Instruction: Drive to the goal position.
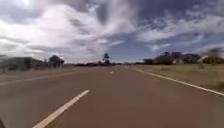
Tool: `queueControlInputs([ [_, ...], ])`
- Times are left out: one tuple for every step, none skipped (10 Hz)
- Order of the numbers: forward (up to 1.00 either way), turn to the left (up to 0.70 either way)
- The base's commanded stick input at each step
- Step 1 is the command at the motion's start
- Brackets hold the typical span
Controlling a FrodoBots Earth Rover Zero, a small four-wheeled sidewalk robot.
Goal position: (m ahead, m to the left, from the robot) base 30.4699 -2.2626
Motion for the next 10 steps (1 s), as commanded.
queueControlInputs([
  [1.00,0.00],
  [1.00,0.00],
  [1.00,0.00],
  [1.00,0.00],
  [1.00,0.00],
  [1.00,0.00],
  [1.00,0.00],
  [1.00,0.00],
  [1.00,0.00],
  [1.00,0.00],
])
